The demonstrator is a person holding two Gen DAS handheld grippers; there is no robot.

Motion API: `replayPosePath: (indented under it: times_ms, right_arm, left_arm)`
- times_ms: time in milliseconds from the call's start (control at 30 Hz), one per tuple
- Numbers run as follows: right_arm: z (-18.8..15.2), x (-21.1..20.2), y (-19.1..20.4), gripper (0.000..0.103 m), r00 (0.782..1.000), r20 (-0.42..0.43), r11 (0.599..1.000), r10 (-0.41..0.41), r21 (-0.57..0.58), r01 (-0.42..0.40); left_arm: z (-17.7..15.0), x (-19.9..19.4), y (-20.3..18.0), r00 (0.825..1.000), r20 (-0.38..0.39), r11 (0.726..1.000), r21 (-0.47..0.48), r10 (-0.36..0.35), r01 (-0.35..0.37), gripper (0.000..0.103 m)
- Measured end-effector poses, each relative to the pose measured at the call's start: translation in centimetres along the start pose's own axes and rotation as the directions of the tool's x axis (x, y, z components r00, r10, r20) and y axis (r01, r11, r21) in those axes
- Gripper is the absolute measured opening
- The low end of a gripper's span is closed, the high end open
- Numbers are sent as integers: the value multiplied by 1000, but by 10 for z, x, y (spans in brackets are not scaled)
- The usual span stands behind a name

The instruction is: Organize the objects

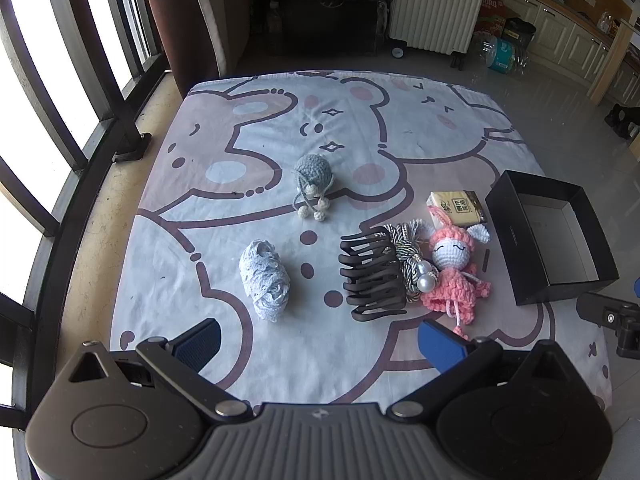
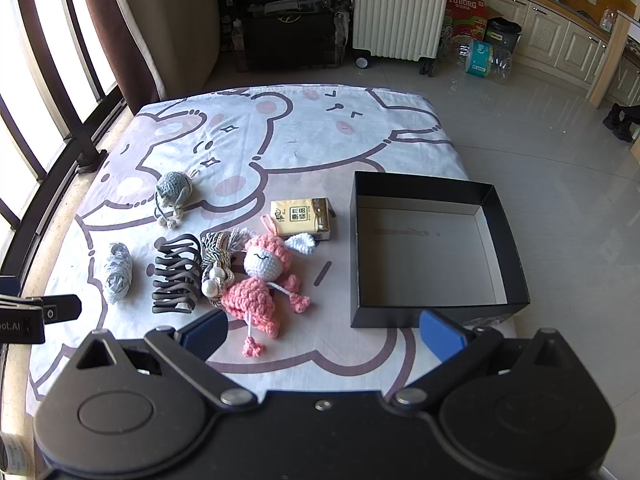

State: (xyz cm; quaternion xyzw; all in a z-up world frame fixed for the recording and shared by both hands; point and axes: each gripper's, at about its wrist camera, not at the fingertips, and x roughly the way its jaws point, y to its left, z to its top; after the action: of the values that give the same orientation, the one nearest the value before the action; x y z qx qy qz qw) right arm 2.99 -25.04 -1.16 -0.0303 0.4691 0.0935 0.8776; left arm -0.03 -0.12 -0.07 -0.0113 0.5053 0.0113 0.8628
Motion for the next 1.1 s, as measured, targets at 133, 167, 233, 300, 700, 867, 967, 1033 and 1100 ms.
replayPosePath:
  times_ms: [133, 167, 233, 300, 700, 867, 967, 1033, 1100]
  right_arm:
    - [0, 0, 0, 103, 1000, 0, 1000, -1, 0, 1]
    - [0, 0, 0, 103, 1000, 0, 1000, -1, 0, 1]
    - [0, 0, 0, 103, 1000, 0, 1000, -2, 0, 2]
    - [0, 0, 0, 103, 1000, 0, 1000, -2, 0, 2]
    - [0, 0, 0, 103, 1000, 0, 1000, -3, -2, 3]
    - [0, 0, 0, 103, 1000, -1, 1000, -4, -2, 4]
    - [0, 0, 0, 103, 1000, -1, 1000, -4, -2, 4]
    - [0, 0, 0, 103, 1000, 0, 1000, -4, -3, 4]
    - [0, 0, 0, 103, 1000, -1, 1000, -4, -3, 4]
  left_arm:
    - [0, 0, 0, 1000, -1, 1000, -2, 4, -4, 103]
    - [0, 0, 0, 1000, -1, 1000, -2, 5, -5, 103]
    - [0, 0, 0, 1000, -1, 1000, -3, 5, -5, 103]
    - [0, 0, 0, 1000, -1, 1000, -3, 6, -6, 103]
    - [0, 1, 1, 1000, -3, 1000, -6, 14, -14, 103]
    - [0, 1, 1, 1000, -4, 1000, -8, 15, -15, 103]
    - [0, 1, 1, 1000, -4, 1000, -8, 16, -16, 103]
    - [0, 1, 1, 1000, -4, 1000, -8, 17, -17, 103]
    - [0, 1, 1, 1000, -5, 1000, -9, 17, -17, 103]
